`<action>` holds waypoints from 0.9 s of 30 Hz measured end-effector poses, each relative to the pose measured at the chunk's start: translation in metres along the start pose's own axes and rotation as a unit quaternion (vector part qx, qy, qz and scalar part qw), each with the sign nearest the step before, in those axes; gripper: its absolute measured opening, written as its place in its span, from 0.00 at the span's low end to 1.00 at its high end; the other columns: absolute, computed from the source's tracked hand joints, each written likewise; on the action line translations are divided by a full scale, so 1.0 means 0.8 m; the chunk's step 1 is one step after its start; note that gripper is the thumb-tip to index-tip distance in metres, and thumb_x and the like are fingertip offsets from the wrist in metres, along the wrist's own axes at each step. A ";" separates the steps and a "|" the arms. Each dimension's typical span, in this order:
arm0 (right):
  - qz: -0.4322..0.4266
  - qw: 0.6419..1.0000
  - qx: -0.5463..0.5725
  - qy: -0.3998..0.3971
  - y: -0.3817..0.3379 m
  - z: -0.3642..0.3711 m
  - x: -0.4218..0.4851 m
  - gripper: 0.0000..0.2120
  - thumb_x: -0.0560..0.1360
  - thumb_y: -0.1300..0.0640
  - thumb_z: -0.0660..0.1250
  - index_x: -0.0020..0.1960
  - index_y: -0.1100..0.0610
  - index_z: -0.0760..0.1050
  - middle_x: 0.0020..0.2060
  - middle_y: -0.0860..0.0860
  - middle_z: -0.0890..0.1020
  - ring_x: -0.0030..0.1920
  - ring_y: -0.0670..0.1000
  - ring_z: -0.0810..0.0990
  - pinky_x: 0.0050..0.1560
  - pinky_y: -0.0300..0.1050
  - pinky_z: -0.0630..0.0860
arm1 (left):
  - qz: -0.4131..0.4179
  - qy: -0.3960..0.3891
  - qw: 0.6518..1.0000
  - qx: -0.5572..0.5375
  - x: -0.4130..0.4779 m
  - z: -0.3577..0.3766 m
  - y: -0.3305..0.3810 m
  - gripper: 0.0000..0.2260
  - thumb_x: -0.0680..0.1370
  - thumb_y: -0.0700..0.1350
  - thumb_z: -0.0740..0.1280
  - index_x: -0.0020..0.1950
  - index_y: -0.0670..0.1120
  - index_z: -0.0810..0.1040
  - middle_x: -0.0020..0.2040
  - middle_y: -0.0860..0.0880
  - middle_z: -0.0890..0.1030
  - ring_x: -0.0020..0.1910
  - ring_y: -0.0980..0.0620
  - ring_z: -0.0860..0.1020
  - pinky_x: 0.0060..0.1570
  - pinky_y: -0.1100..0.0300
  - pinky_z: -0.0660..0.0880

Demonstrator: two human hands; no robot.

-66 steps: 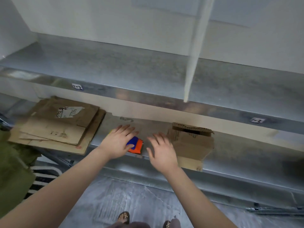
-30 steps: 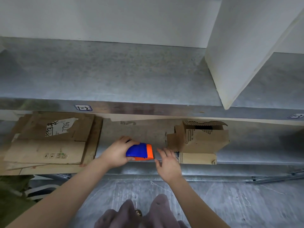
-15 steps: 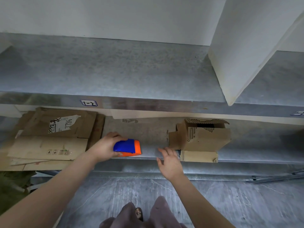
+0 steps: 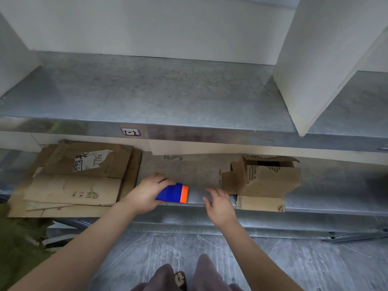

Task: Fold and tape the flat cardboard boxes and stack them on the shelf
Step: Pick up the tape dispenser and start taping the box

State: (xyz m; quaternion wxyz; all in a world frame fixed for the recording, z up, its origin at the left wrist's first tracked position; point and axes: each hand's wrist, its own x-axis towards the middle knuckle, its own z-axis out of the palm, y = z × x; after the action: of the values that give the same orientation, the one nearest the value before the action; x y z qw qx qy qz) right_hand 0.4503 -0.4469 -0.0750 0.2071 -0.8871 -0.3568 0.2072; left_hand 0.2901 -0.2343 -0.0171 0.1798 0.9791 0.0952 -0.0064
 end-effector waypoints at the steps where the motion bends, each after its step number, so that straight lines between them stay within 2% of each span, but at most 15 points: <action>1: -0.005 1.000 0.003 0.000 -0.002 -0.001 0.001 0.21 0.82 0.48 0.57 0.73 0.52 0.66 0.70 0.52 0.70 0.73 0.53 0.63 0.71 0.44 0.62 | 0.009 0.003 1.000 0.006 -0.002 0.001 0.003 0.25 0.72 0.45 0.73 0.68 0.50 0.73 0.61 0.49 0.76 0.62 0.48 0.70 0.61 0.55 0.68; 5: -0.017 0.999 0.029 -0.007 -0.010 -0.005 0.009 0.21 0.82 0.49 0.59 0.73 0.53 0.66 0.70 0.53 0.70 0.71 0.54 0.64 0.69 0.43 0.62 | 0.037 0.000 0.999 0.025 -0.007 0.000 0.011 0.26 0.72 0.42 0.72 0.69 0.51 0.72 0.62 0.50 0.75 0.63 0.48 0.70 0.62 0.54 0.67; 10: -0.048 0.997 0.060 -0.020 -0.017 -0.008 0.012 0.22 0.81 0.54 0.61 0.75 0.50 0.64 0.71 0.52 0.69 0.72 0.53 0.64 0.71 0.46 0.63 | 0.071 0.010 0.997 0.006 -0.006 -0.004 0.025 0.26 0.72 0.40 0.72 0.70 0.52 0.72 0.62 0.51 0.74 0.60 0.50 0.71 0.62 0.60 0.64; 14: -0.060 0.995 0.076 -0.020 -0.015 -0.013 0.011 0.22 0.81 0.58 0.61 0.74 0.51 0.65 0.71 0.52 0.70 0.72 0.54 0.65 0.72 0.46 0.63 | 0.082 0.005 0.996 0.022 -0.009 -0.010 0.025 0.26 0.73 0.40 0.70 0.70 0.53 0.71 0.61 0.52 0.74 0.59 0.52 0.70 0.61 0.58 0.67; 18: -0.052 0.995 0.085 -0.021 -0.010 -0.015 0.005 0.23 0.81 0.57 0.62 0.75 0.52 0.65 0.71 0.53 0.70 0.72 0.53 0.65 0.71 0.44 0.63 | 0.027 -0.010 0.999 0.040 -0.016 -0.005 0.016 0.30 0.72 0.43 0.73 0.72 0.53 0.68 0.65 0.52 0.72 0.63 0.51 0.68 0.64 0.55 0.66; 20: -0.044 0.995 0.083 -0.026 -0.008 -0.012 0.000 0.23 0.81 0.56 0.62 0.75 0.52 0.65 0.71 0.53 0.70 0.71 0.53 0.66 0.71 0.45 0.63 | -0.007 -0.011 0.999 0.041 -0.017 0.000 0.012 0.32 0.71 0.44 0.74 0.73 0.52 0.67 0.66 0.52 0.71 0.65 0.51 0.67 0.66 0.58 0.64; 23: -0.035 0.995 0.084 -0.040 -0.004 -0.006 -0.006 0.23 0.81 0.56 0.62 0.75 0.52 0.64 0.71 0.53 0.70 0.71 0.53 0.66 0.72 0.46 0.64 | -0.043 -0.008 0.998 0.041 -0.018 0.008 0.013 0.33 0.71 0.45 0.75 0.73 0.52 0.67 0.66 0.52 0.72 0.65 0.51 0.66 0.65 0.61 0.62; 27: -0.035 0.995 0.077 -0.046 -0.003 -0.003 -0.009 0.23 0.81 0.55 0.62 0.75 0.52 0.65 0.71 0.52 0.70 0.71 0.52 0.67 0.72 0.45 0.64 | -0.075 -0.017 0.995 0.058 -0.014 0.012 0.016 0.33 0.72 0.46 0.74 0.74 0.52 0.66 0.67 0.51 0.71 0.66 0.50 0.66 0.66 0.60 0.62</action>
State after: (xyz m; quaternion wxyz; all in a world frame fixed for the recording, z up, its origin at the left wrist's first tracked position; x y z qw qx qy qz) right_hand 0.4452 -0.4511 -0.0700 0.2653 -0.8447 -0.3801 0.2676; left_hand 0.2815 -0.2518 -0.0208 0.1233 0.9777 0.1649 -0.0423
